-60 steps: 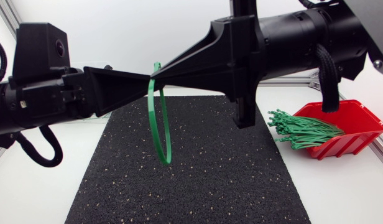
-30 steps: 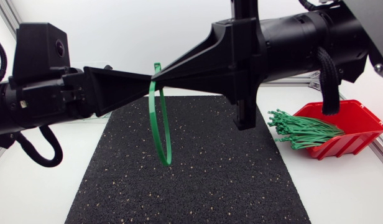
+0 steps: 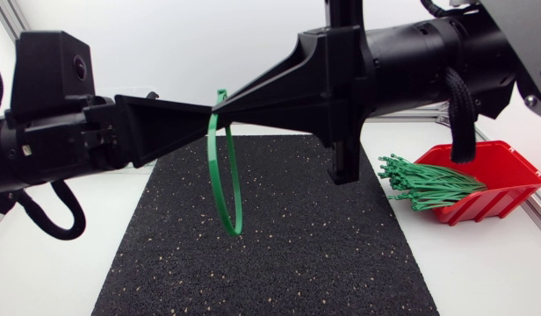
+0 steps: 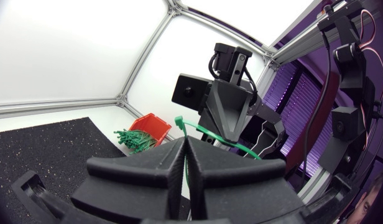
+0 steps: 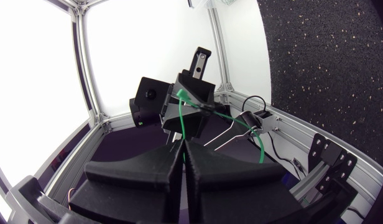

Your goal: Take a green cable tie from the red box, thread the tail through the head to close it, then place it in the transparent bin on the left.

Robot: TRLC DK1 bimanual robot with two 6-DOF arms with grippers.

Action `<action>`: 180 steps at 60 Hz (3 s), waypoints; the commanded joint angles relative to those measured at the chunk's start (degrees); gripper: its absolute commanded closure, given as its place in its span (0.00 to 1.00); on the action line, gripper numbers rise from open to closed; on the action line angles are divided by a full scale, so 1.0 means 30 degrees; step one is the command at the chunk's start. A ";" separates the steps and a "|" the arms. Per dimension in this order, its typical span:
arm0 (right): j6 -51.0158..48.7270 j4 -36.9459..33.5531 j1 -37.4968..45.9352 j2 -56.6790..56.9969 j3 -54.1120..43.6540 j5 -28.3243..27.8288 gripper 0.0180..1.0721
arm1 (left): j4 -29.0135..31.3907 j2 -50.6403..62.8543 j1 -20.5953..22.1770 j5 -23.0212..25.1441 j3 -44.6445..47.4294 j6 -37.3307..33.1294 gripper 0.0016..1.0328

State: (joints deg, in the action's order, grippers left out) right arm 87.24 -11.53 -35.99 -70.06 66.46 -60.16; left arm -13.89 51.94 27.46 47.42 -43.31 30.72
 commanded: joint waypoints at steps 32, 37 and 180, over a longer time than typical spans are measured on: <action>0.1095 0.0357 0.0951 -0.0288 -0.0209 0.0249 0.95 | 0.0587 -0.1025 0.0924 -0.0396 0.0345 -0.1568 0.97; 0.1095 0.0445 0.0951 -0.0288 -0.0326 0.0249 0.95 | 0.0616 -0.1142 0.0924 -0.0484 0.0345 -0.1568 0.97; 0.1007 0.2261 0.2269 -0.2105 0.0084 0.0278 0.73 | 0.0939 -0.0791 -0.0219 0.0571 0.0433 -0.1627 0.97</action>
State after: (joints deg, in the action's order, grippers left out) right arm 88.53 -5.69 -29.17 -76.77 66.76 -59.55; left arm -10.11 49.76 27.29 48.18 -42.78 25.45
